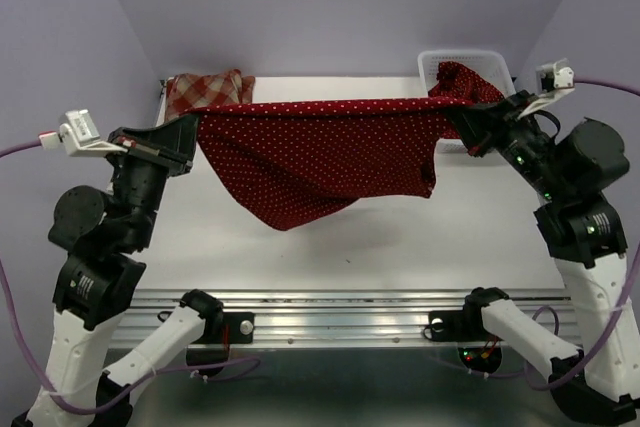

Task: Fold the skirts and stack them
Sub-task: Flatten the skirt out

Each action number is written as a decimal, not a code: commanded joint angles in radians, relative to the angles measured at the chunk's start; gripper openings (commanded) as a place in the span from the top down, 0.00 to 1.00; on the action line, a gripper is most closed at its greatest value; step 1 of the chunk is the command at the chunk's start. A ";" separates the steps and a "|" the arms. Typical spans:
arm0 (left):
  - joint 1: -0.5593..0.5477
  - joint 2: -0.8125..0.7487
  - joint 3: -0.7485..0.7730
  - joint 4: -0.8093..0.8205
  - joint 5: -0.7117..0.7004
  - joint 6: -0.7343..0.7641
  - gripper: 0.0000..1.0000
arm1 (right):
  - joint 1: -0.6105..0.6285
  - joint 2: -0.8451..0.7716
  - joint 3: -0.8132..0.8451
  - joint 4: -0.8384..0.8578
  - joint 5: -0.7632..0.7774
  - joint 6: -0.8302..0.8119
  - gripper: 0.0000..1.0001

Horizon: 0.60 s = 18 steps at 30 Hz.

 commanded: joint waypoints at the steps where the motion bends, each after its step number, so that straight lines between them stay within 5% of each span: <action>1: 0.013 -0.049 0.070 0.085 -0.051 0.068 1.00 | -0.015 -0.050 0.088 -0.063 -0.046 -0.034 0.96; 12: 0.013 0.047 0.035 0.079 -0.200 0.057 1.00 | -0.015 0.049 -0.035 -0.128 -0.080 0.055 0.92; 16: 0.050 0.325 -0.007 0.051 -0.300 0.031 1.00 | -0.015 0.247 -0.145 -0.087 -0.053 0.097 0.91; 18: 0.125 0.516 -0.005 0.049 -0.174 0.031 1.00 | -0.015 0.421 -0.170 -0.080 -0.008 0.115 0.90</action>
